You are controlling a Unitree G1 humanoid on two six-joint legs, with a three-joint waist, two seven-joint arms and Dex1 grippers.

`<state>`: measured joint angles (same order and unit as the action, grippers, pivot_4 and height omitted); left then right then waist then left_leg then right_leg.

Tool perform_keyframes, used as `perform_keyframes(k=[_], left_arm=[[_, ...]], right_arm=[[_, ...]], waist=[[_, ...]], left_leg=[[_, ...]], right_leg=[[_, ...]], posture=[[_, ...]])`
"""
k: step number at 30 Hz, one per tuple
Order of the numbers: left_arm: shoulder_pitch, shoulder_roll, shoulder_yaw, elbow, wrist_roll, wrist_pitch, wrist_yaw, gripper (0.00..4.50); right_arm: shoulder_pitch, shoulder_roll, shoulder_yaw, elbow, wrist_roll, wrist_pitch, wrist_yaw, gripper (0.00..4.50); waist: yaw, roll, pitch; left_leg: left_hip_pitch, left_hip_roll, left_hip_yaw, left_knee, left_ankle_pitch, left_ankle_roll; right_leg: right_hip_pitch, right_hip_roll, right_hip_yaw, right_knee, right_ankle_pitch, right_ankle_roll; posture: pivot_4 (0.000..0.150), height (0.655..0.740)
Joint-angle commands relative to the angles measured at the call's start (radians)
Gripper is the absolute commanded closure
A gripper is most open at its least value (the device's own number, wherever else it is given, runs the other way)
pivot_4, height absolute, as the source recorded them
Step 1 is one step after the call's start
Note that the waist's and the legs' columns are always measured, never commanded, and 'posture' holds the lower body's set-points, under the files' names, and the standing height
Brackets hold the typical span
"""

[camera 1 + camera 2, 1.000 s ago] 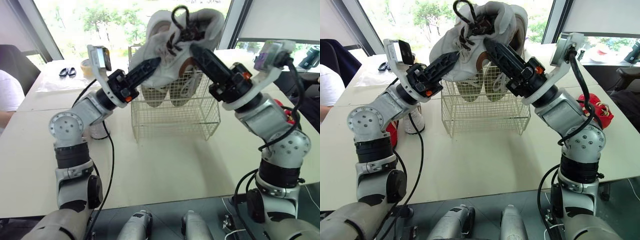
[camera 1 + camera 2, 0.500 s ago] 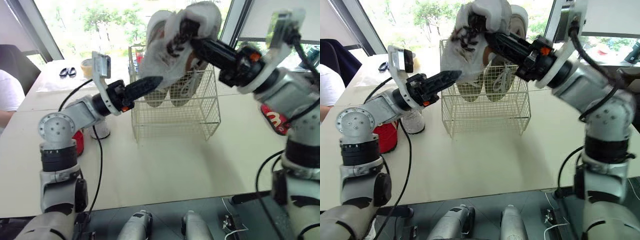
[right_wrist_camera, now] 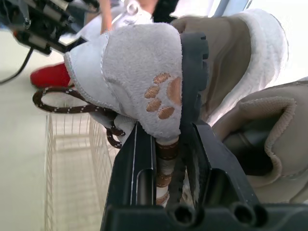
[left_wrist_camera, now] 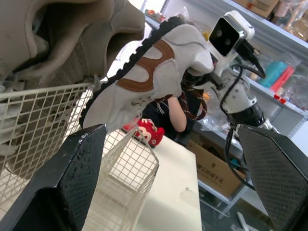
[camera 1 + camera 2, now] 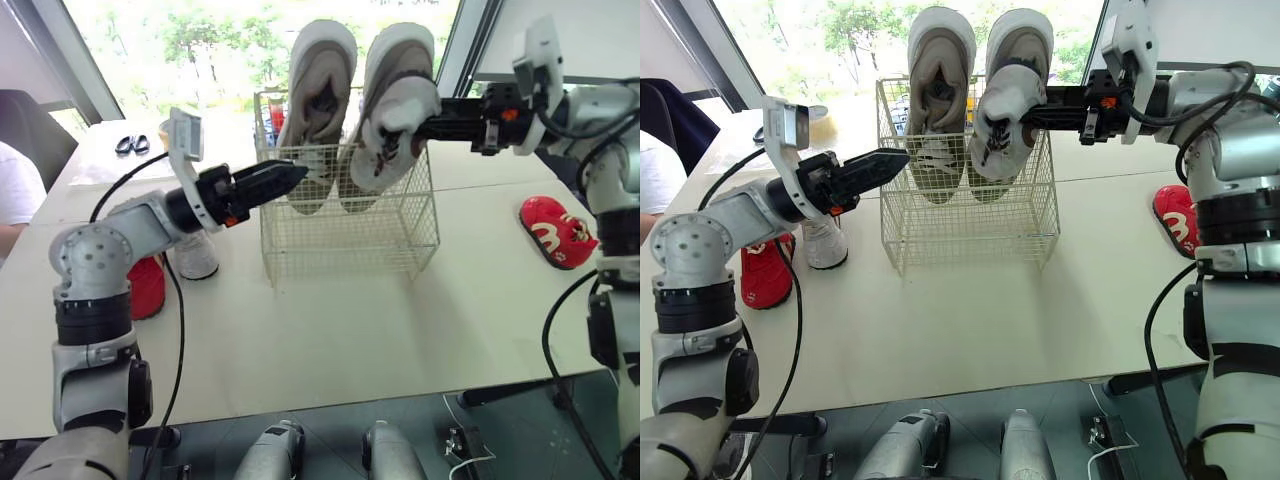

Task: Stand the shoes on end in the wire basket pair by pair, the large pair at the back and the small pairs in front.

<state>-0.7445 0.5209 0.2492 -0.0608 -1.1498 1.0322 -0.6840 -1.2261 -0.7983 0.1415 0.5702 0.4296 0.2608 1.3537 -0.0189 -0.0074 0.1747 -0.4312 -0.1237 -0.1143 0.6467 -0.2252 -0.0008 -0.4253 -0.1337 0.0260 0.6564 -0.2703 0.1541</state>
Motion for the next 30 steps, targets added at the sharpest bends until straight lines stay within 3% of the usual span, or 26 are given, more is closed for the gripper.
perform_keyframes(k=[1, 9, 16, 24, 30], left_arm=[[0.006, 0.003, 0.019, -0.047, 0.000, -0.026, 0.006, 0.06], [0.026, 0.003, 0.011, -0.079, 0.014, -0.037, 0.018, 0.06], [0.025, -0.006, 0.007, -0.096, 0.019, -0.037, 0.031, 0.06], [0.001, -0.020, -0.005, -0.080, 0.030, -0.039, 0.033, 0.00], [-0.010, -0.018, -0.012, -0.070, 0.036, -0.039, 0.024, 0.00]], right_arm=[[-0.048, 0.028, -0.019, 0.095, -0.058, -0.078, 0.048, 4.13], [-0.086, 0.077, -0.039, 0.297, -0.165, -0.185, 0.090, 4.13], [-0.066, 0.101, -0.081, 0.330, -0.178, -0.192, 0.075, 4.13], [0.024, 0.110, -0.133, 0.224, -0.161, -0.138, 0.052, 0.04], [0.160, 0.061, -0.165, -0.012, -0.157, -0.101, 0.004, 0.04]], waist=[[0.000, 0.000, 0.000], [0.001, 0.000, 0.000], [0.000, 0.000, 0.000], [0.002, 0.000, 0.000], [0.004, 0.000, 0.000]], left_leg=[[0.000, 0.000, 0.000, 0.000, 0.000, 0.000], [0.000, 0.000, 0.000, 0.000, 0.000, 0.000], [0.000, 0.000, 0.000, 0.000, 0.000, 0.000], [0.000, 0.000, 0.000, 0.000, 0.000, 0.000], [0.000, 0.000, -0.001, 0.000, 0.000, 0.000]], right_leg=[[0.000, 0.000, 0.000, 0.000, 0.000, 0.000], [0.000, 0.000, 0.000, 0.000, 0.000, 0.000], [0.000, 0.000, 0.000, 0.000, 0.000, 0.000], [0.000, 0.000, 0.000, 0.000, 0.000, 0.000], [0.000, 0.000, 0.000, 0.000, 0.000, 0.000]], posture=[[0.150, 0.7400], [0.150, 0.7400], [0.150, 0.7400], [0.150, 0.7400], [0.150, 0.7400]])
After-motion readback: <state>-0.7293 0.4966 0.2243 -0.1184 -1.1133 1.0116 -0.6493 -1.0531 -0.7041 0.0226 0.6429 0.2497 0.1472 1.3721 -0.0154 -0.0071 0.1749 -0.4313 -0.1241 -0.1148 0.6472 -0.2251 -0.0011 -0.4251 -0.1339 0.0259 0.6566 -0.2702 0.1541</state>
